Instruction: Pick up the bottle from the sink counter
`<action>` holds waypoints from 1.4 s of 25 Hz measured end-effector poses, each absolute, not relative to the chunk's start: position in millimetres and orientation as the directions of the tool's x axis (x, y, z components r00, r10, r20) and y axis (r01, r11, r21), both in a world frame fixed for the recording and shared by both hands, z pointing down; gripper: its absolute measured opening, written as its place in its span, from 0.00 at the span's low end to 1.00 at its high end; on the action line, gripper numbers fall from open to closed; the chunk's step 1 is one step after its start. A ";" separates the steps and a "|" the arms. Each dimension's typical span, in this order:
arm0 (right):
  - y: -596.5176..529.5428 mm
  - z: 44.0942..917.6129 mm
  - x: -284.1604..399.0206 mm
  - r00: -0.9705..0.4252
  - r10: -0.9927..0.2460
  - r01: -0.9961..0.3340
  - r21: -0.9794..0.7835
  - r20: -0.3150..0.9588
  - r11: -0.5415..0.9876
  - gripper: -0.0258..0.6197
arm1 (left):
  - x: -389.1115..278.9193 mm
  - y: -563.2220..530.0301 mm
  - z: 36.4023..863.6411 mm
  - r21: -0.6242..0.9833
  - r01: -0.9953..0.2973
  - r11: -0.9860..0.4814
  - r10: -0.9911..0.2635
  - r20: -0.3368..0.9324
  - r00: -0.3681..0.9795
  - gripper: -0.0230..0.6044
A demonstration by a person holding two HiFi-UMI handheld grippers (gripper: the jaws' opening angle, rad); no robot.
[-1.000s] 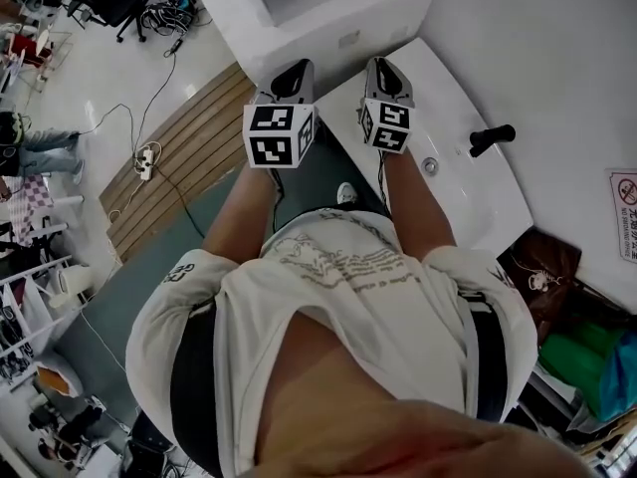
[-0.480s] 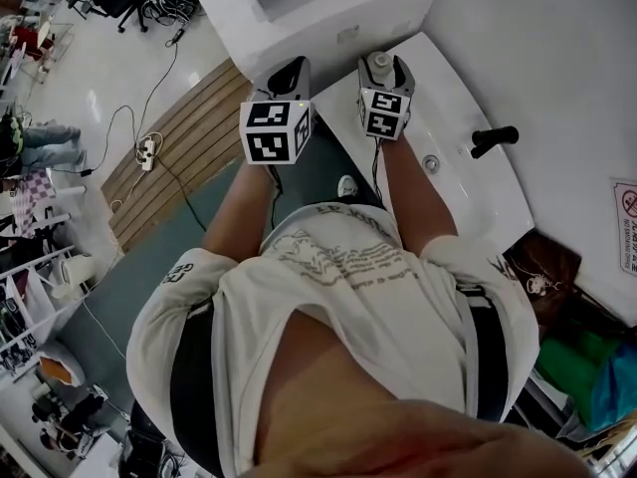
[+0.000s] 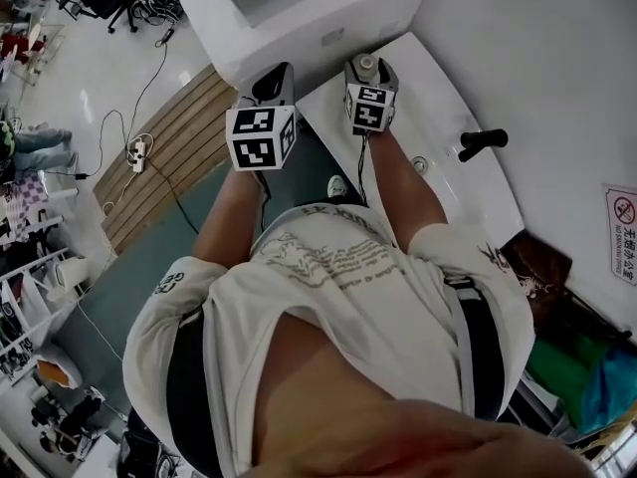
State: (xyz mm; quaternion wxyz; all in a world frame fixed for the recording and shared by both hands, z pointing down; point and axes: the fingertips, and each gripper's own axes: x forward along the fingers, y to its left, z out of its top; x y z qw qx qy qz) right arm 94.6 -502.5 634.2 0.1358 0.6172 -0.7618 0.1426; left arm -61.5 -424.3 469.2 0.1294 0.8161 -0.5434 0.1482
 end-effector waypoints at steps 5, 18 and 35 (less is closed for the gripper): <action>-509.9 630.9 93.4 -0.170 -0.908 -0.980 0.028 0.382 0.196 0.49 | -59.2 -425.7 470.1 0.038 -0.925 -0.379 -0.846 0.390 0.363 0.07; -520.9 634.5 102.1 -0.071 -0.925 -0.993 0.064 0.373 0.102 0.51 | -70.4 -425.4 474.6 0.031 -0.934 -0.356 -0.850 0.404 0.337 0.07; -533.3 666.0 107.9 -0.104 -0.920 -0.995 -0.032 0.379 0.099 0.52 | -74.8 -420.1 481.5 0.023 -0.942 -0.334 -0.853 0.419 0.312 0.07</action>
